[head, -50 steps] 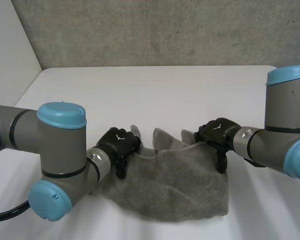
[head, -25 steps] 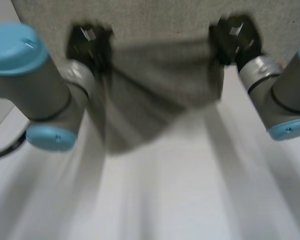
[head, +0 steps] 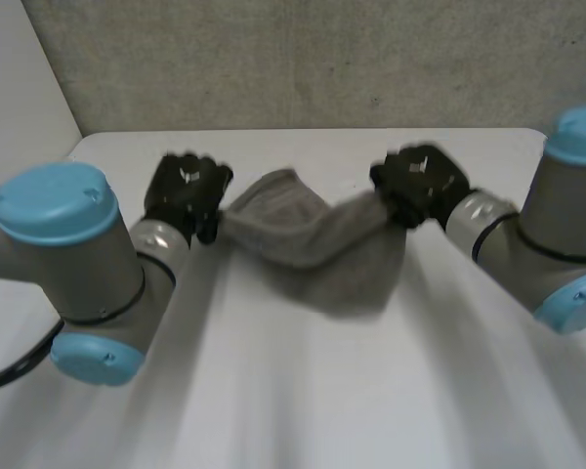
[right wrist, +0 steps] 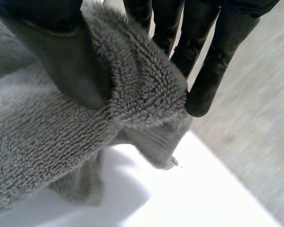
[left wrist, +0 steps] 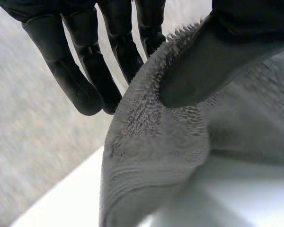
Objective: Fold the towel.
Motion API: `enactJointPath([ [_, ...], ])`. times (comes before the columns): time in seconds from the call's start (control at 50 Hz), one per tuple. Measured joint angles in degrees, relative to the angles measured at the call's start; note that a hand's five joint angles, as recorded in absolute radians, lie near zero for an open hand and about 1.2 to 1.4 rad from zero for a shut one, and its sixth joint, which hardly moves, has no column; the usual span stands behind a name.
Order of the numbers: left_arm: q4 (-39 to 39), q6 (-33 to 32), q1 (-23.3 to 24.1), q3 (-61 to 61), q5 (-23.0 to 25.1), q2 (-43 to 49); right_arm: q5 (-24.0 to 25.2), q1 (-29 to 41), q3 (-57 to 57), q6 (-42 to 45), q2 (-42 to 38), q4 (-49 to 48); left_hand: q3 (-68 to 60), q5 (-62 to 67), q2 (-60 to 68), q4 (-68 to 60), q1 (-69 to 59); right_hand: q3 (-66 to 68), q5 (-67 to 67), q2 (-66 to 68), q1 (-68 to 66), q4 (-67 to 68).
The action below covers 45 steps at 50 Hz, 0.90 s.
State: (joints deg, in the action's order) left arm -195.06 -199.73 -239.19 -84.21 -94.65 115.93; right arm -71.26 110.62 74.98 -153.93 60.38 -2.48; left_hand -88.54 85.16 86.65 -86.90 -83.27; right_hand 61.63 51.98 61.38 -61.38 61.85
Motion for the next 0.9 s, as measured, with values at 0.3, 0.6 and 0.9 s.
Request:
enactJointPath([
  [0.3,1.07,-0.03,-0.19,-5.29,-0.1,-0.52,-0.52,-0.13,3.32,5.83,-4.11,6.55,0.0,0.0,0.0,0.0,0.05,-17.17,-18.37,-16.3,18.0,-17.27],
  [0.6,1.99,0.09,-0.15,-8.45,-0.03,-3.88,-0.52,-0.95,6.01,5.0,2.61,6.55,0.0,0.0,0.0,0.0,0.03,-19.12,-20.86,-17.78,20.01,-19.2],
  [0.9,1.96,0.22,-0.17,-10.86,0.0,-6.02,0.08,-0.94,8.96,1.89,6.31,7.05,0.0,0.0,0.0,0.0,0.04,-17.87,-18.35,-17.39,17.95,-18.07],
])
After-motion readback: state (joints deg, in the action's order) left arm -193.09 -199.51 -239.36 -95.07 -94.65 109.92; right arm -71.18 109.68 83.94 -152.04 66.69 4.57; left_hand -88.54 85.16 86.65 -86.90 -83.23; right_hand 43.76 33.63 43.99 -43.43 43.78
